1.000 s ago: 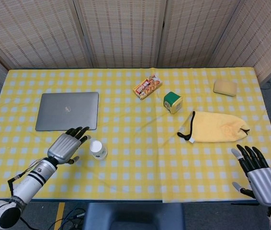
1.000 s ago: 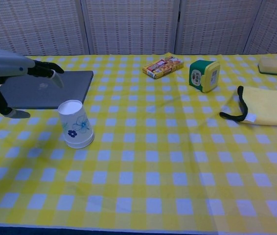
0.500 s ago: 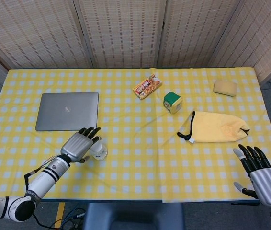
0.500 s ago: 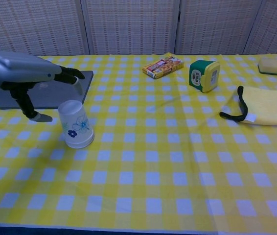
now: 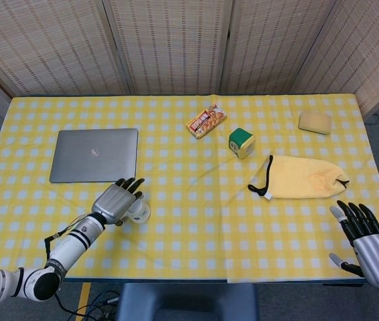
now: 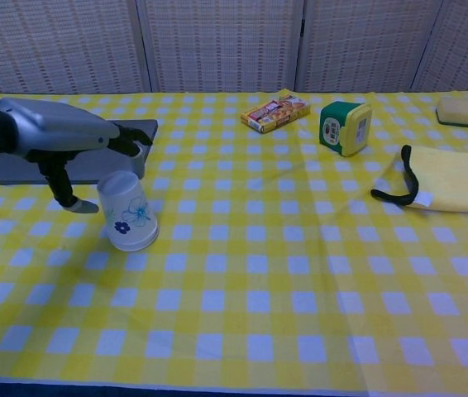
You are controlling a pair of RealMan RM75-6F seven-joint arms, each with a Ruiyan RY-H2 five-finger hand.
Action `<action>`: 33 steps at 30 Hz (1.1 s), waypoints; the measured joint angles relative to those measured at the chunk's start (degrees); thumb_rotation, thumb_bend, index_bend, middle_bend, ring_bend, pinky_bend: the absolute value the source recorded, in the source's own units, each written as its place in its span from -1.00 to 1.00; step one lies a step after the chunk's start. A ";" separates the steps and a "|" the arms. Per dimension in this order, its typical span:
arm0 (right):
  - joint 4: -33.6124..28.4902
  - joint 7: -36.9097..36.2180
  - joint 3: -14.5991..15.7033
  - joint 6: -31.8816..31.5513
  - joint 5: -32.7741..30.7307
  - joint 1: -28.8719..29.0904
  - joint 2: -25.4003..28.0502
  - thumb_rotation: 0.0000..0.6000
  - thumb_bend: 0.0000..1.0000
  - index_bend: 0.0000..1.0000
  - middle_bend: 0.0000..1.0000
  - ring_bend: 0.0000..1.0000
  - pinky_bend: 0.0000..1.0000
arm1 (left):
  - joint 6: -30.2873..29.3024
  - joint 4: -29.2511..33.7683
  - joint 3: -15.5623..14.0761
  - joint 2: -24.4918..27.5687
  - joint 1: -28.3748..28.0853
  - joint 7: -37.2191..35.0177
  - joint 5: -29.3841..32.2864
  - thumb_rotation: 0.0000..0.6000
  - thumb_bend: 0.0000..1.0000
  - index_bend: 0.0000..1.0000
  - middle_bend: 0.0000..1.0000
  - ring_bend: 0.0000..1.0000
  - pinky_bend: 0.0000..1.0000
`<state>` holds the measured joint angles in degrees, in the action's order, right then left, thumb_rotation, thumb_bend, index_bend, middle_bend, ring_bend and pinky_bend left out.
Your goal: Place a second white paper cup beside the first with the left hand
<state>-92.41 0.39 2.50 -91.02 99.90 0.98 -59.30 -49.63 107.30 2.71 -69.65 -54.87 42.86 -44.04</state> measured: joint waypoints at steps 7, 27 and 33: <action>-0.10 0.22 0.06 0.11 -0.02 0.00 -0.02 1.00 -0.69 -1.00 -1.00 -1.00 -1.00 | -0.46 -0.09 -0.61 0.05 -0.87 -1.04 0.16 1.00 -0.36 -0.39 -1.00 -1.00 -0.67; 0.02 0.11 0.23 -0.73 0.52 -0.35 0.03 1.00 -0.69 -1.00 -1.00 -1.00 -1.00 | -2.90 1.32 -1.38 0.52 -1.63 -3.02 -2.23 1.00 -0.36 -0.17 -1.00 -1.00 -0.67; 0.03 0.16 0.31 -0.63 0.69 -0.29 0.02 1.00 -0.69 -1.00 -1.00 -1.00 -1.00 | -4.07 2.83 -1.51 1.47 -1.80 -2.45 -2.07 1.00 -0.36 -0.15 -1.00 -1.00 -0.67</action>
<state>-92.37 0.56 2.80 -91.65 100.59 0.68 -59.28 -53.69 110.13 1.19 -68.18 -56.67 40.41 -46.11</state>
